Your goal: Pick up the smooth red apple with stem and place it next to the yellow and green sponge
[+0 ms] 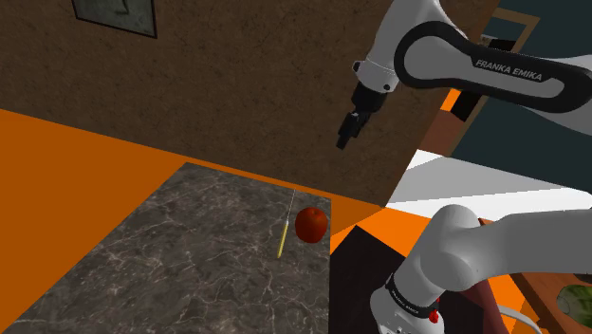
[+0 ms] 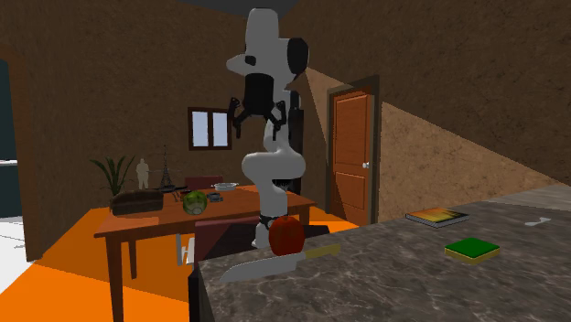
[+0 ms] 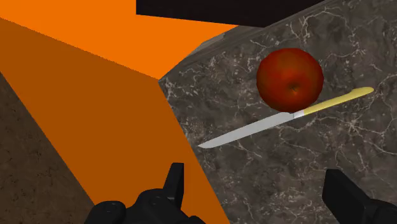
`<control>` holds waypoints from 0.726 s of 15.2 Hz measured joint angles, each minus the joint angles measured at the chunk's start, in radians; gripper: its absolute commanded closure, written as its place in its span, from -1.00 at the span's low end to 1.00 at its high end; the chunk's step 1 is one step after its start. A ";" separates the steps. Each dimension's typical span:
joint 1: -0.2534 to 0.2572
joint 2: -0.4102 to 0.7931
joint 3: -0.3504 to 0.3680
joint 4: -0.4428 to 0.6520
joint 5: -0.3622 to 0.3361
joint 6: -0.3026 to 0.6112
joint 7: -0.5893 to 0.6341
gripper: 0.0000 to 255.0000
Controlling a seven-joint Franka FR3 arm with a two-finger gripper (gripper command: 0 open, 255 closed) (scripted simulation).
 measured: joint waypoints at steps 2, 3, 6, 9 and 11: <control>0.008 0.013 -0.005 -0.006 0.004 0.008 -0.015 -1.00; 0.018 0.028 -0.016 -0.011 0.007 0.013 -0.042 -1.00; 0.065 0.102 -0.038 -0.025 0.032 0.039 -0.128 -1.00; 0.113 0.167 -0.060 -0.056 0.058 0.066 -0.225 -1.00; 0.147 0.223 -0.069 -0.070 0.079 0.089 -0.288 -1.00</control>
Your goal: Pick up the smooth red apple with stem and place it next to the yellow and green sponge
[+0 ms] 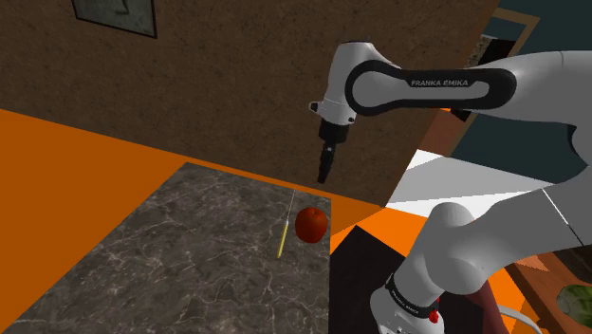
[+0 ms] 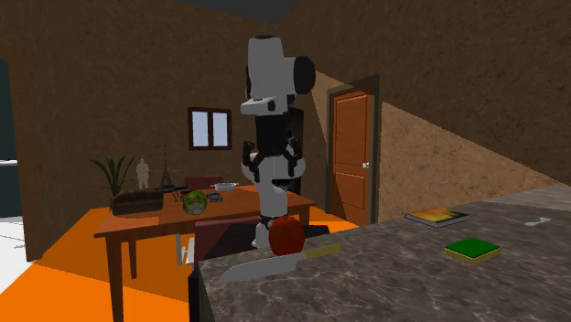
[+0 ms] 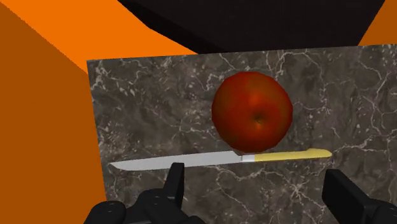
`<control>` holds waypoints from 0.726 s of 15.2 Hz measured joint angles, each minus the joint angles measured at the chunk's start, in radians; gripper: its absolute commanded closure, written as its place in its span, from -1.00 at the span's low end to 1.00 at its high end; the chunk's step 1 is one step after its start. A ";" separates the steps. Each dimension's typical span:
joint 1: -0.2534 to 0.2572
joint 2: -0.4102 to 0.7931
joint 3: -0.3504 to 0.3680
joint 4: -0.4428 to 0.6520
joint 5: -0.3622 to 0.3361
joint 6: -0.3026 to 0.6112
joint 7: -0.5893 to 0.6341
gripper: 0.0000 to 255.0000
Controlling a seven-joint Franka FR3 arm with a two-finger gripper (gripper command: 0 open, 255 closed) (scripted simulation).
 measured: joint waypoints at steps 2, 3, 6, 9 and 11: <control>0.031 0.054 -0.011 -0.013 0.018 0.018 -0.068 -1.00; 0.047 0.076 -0.014 -0.017 0.029 0.021 -0.100 -1.00; 0.069 0.113 -0.017 -0.052 0.045 0.058 -0.150 -1.00; 0.073 0.120 -0.017 -0.092 0.048 0.101 -0.159 -1.00; 0.073 0.129 -0.018 -0.112 0.049 0.129 -0.164 -1.00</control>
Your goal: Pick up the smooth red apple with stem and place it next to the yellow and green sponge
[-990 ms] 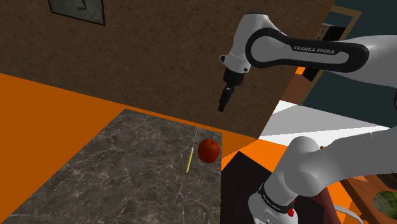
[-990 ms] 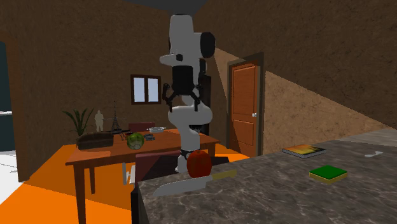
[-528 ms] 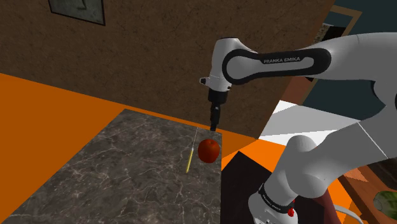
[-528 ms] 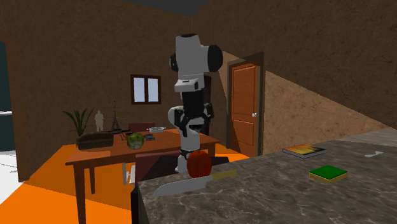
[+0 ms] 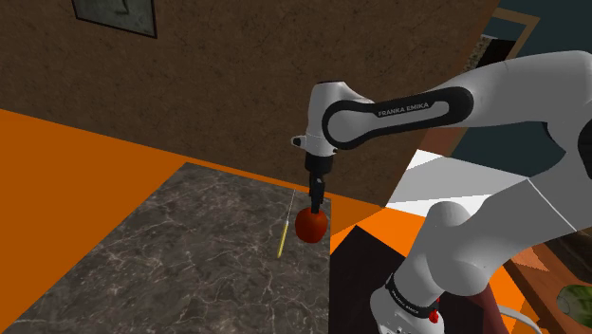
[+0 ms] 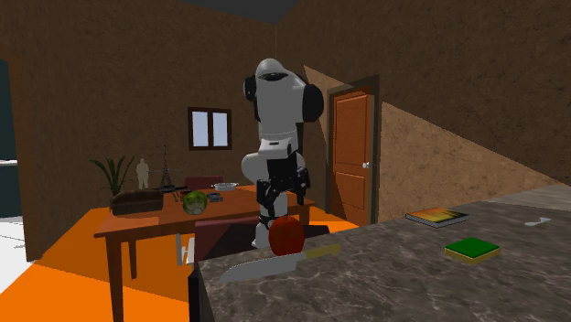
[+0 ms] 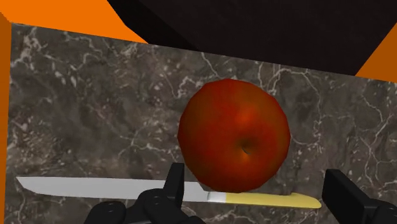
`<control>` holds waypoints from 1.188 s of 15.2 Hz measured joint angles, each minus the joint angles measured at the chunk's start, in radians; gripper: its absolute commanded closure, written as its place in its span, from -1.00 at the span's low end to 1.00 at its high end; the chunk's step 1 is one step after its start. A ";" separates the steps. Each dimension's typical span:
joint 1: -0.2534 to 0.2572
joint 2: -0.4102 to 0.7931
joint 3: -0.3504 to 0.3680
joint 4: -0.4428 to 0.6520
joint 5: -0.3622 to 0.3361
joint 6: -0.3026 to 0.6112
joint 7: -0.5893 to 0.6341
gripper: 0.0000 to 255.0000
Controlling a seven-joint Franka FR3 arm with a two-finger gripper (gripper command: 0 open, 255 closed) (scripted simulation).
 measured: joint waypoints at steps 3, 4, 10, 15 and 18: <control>0.001 0.004 0.001 -0.015 0.002 0.019 0.000 -1.00; 0.001 0.004 0.001 -0.016 0.002 0.021 0.000 -1.00; 0.002 0.005 0.001 -0.017 0.002 0.022 0.000 1.00; 0.002 0.005 0.001 -0.017 0.002 0.022 0.000 1.00; 0.002 0.005 0.001 -0.016 0.002 0.022 0.000 1.00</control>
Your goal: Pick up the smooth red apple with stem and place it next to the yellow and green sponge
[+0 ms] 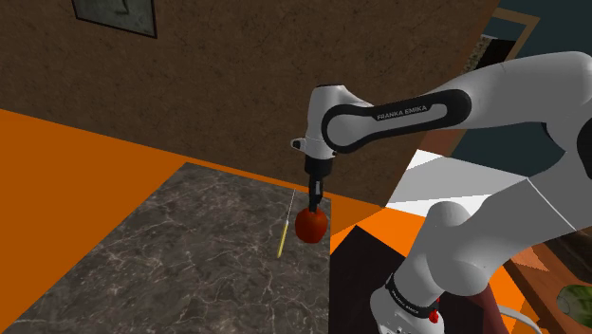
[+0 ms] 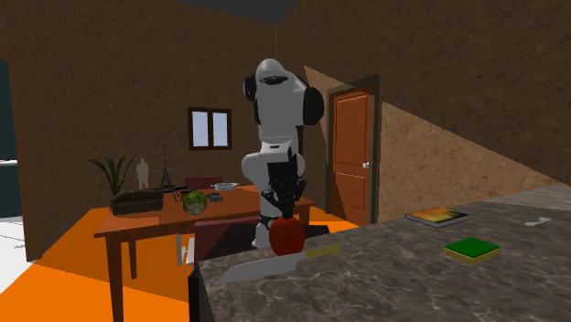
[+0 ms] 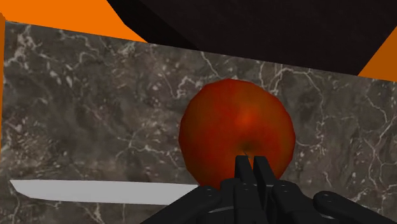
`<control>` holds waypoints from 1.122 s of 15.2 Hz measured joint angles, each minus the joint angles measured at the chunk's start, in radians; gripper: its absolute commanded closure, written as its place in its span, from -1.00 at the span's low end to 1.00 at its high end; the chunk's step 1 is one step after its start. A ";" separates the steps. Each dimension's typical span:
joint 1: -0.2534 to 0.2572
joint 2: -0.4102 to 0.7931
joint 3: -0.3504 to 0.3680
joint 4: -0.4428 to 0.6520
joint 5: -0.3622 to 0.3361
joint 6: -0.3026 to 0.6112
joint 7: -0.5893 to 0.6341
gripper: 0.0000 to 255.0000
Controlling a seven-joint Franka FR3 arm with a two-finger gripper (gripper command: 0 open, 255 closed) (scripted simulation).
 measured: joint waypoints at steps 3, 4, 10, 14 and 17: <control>0.000 -0.011 0.001 0.019 -0.001 -0.031 0.004 1.00; -0.001 -0.021 0.001 0.023 -0.002 -0.045 0.006 1.00; -0.003 -0.045 0.001 0.087 -0.007 -0.133 0.012 1.00; -0.002 -0.063 0.004 0.127 -0.006 -0.190 0.020 1.00; -0.002 -0.070 0.005 0.166 -0.007 -0.235 0.025 1.00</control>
